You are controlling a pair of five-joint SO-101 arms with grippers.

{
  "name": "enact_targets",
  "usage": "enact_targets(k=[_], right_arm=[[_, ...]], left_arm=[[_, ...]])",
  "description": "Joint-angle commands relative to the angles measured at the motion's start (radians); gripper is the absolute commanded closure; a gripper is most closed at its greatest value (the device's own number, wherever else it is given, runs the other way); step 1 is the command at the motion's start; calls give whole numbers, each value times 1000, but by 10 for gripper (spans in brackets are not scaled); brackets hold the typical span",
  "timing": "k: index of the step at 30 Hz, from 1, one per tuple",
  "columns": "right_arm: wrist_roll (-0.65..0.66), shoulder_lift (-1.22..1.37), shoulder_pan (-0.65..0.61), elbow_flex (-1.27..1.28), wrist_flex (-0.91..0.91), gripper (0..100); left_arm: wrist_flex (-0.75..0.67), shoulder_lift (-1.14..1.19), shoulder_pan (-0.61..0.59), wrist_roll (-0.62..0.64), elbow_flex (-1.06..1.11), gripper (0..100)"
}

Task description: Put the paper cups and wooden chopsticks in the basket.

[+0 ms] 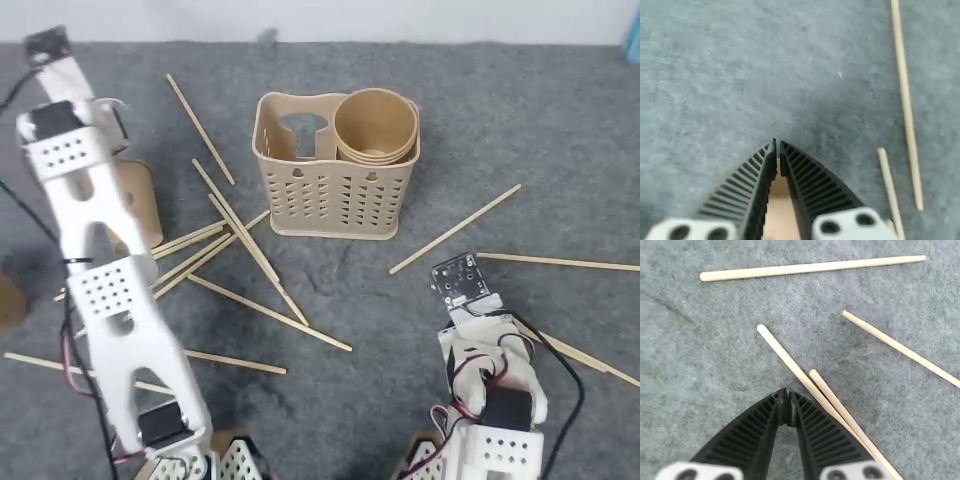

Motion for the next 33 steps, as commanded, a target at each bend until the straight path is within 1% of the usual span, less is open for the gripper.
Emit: enact_targets(k=[1,3,7,13,15,18,21,27,30,33], right_arm=[[11,-15,-13,-5,-12,991],[11,-15,-13,-5,-12,991],[11,-15,-12,-5,-12,991],[12,-15,-13,-6,-12,991],[12,-15,-13,-6,-12,991],[12,-15,-13,-6,-12,991],[12,-15,-13,-6,-12,991],[12,-15,-13,-6,-12,991],[12,-15,-13,-6,-12,991],[12,-15,-13,-6,-12,991]], left_arm=[[103,31,40,9,-171,985],[135,52,44,9,-199,985],[137,69,26,8,-194,986],[138,49,-5,8,-96,986],[140,18,-14,6,-30,986],[140,-80,-17,6,120,986],[140,-230,-15,-3,329,986],[138,-551,18,-109,769,985],[138,-680,20,-121,926,985],[138,-784,17,-135,1032,985]])
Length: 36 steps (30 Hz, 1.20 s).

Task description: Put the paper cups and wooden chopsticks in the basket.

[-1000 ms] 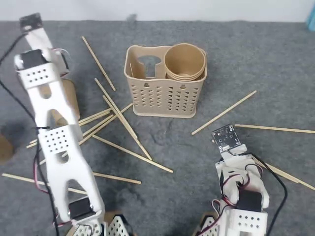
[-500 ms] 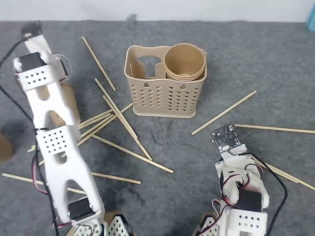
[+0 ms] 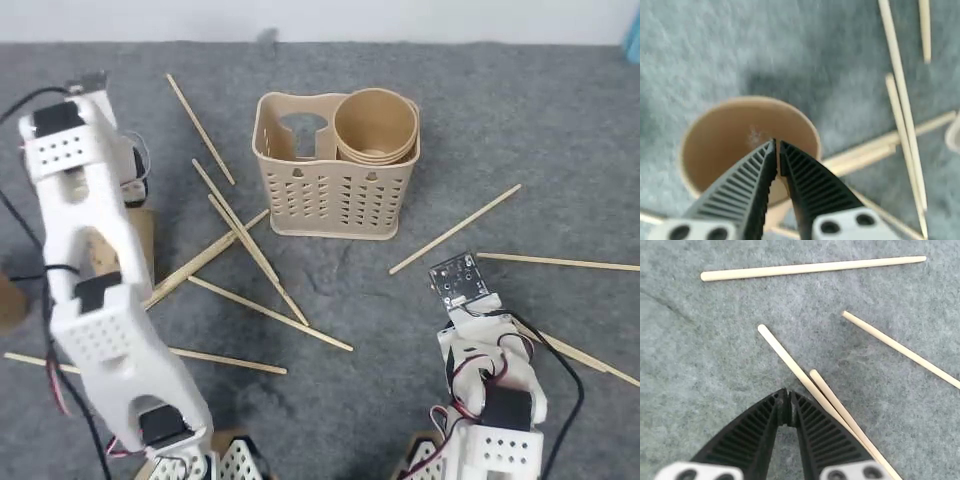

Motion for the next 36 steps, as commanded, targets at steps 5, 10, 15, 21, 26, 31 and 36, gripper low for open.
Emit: enact_targets(k=[5,10,15,21,26,31,36], right_arm=[[9,-15,-2,-6,-12,991],[9,-15,-1,-6,-12,991],[9,-15,-1,-6,-12,991],[9,-15,-2,-6,-12,991],[9,-15,-4,-6,-12,991],[9,-15,-2,-6,-8,991],[9,-15,-1,-6,-7,991]], left_arm=[[35,-307,3,-101,291,985],[35,-456,-23,-166,473,985],[34,-615,-89,-245,625,985],[31,-683,-218,-368,688,985],[31,-692,-252,-382,651,985],[32,-692,-250,-381,552,985],[31,-692,-245,-379,535,984]])
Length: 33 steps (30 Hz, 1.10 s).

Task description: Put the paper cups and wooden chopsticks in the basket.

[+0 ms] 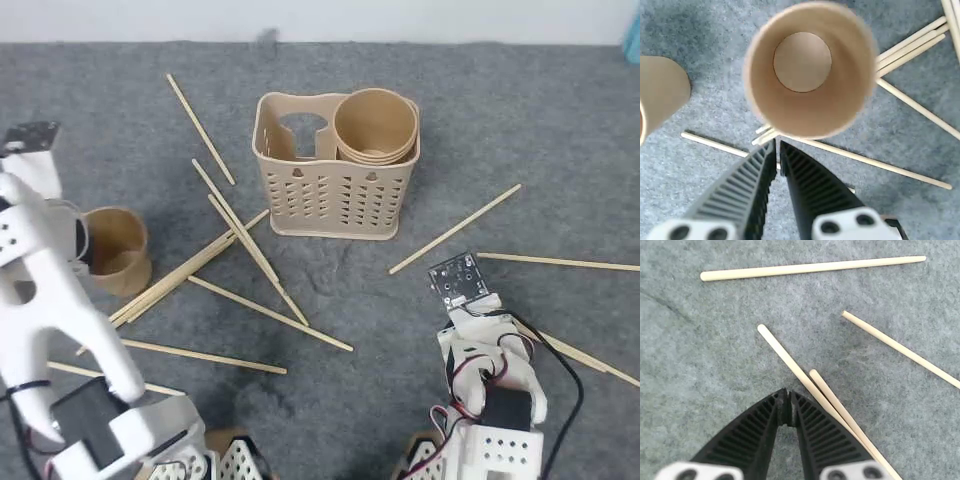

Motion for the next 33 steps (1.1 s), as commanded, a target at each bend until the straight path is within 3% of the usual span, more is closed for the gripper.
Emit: enact_targets(k=[1,13,19,33], right_arm=[[9,-15,-1,-6,-7,991],[9,-15,-4,-6,-8,991],[9,-15,-2,-6,-7,991],[9,-15,1,-6,-7,991]], left_arm=[[31,-46,-5,-6,-44,984],[-11,-37,-71,-8,-143,981],[-149,-37,-71,-6,-39,852],[-563,-35,-49,71,311,878]])
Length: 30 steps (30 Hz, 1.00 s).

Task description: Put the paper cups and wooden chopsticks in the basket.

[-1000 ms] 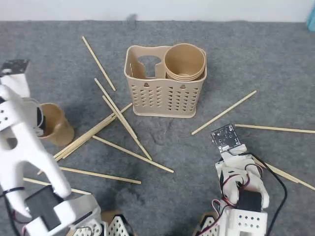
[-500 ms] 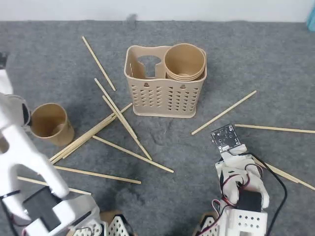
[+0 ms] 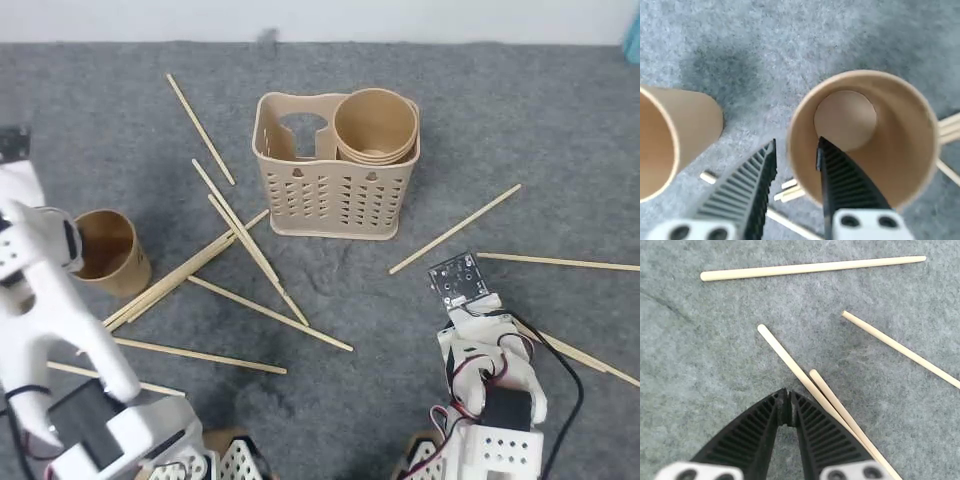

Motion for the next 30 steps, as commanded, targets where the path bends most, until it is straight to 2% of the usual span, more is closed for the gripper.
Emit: enact_targets(k=[1,4,7,14,26,30], right_arm=[[9,-15,1,-6,-7,991],[9,-15,1,-6,-7,991],[9,-15,1,-6,-7,991],[9,-15,1,-8,-5,991],[9,-15,2,-8,-5,991],[9,-15,2,-8,-7,991]], left_arm=[[-92,-35,29,18,53,878],[-97,-38,40,81,64,895],[-98,-46,44,180,51,980],[-77,-46,49,204,7,988],[272,-46,55,554,-400,988],[396,-46,121,568,-533,988]])
